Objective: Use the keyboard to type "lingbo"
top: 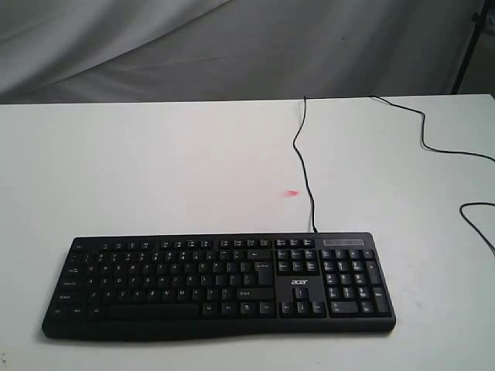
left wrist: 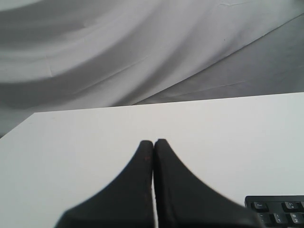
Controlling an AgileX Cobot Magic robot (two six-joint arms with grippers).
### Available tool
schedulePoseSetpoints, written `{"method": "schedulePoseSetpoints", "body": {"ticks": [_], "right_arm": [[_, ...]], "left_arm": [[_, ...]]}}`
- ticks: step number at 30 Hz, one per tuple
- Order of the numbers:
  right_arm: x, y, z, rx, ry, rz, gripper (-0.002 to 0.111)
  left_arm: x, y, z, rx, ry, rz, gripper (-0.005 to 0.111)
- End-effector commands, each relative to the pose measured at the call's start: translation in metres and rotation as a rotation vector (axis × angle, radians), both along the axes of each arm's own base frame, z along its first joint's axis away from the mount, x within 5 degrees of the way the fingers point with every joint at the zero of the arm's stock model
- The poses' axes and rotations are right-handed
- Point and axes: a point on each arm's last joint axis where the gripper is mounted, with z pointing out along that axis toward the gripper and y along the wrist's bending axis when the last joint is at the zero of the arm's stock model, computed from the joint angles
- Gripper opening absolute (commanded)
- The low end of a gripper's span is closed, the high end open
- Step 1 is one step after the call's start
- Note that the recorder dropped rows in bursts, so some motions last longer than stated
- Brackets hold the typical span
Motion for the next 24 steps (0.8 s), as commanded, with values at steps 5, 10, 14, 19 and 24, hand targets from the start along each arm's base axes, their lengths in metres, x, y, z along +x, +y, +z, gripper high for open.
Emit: {"method": "schedulePoseSetpoints", "body": {"ticks": [5, 10, 14, 19, 24], "right_arm": [[0.001, -0.001, -0.003, 0.016, -0.005, -0.015, 0.000], [0.006, -0.008, -0.015, 0.040, -0.077, -0.089, 0.000], [0.010, -0.009, -0.036, 0.070, -0.060, -0.088, 0.000], [0.011, -0.009, -0.045, 0.075, -0.015, -0.092, 0.000], [0.011, -0.009, -0.045, 0.061, -0.017, -0.092, 0.000]], "left_arm": [[0.000, 0.000, -0.002, -0.004, 0.004, -0.004, 0.001], [0.000, 0.000, -0.002, -0.004, 0.004, -0.004, 0.001], [0.000, 0.000, -0.002, -0.004, 0.004, -0.004, 0.001], [0.000, 0.000, -0.002, -0.004, 0.004, -0.004, 0.001], [0.000, 0.000, -0.002, -0.004, 0.004, -0.004, 0.001]]}}
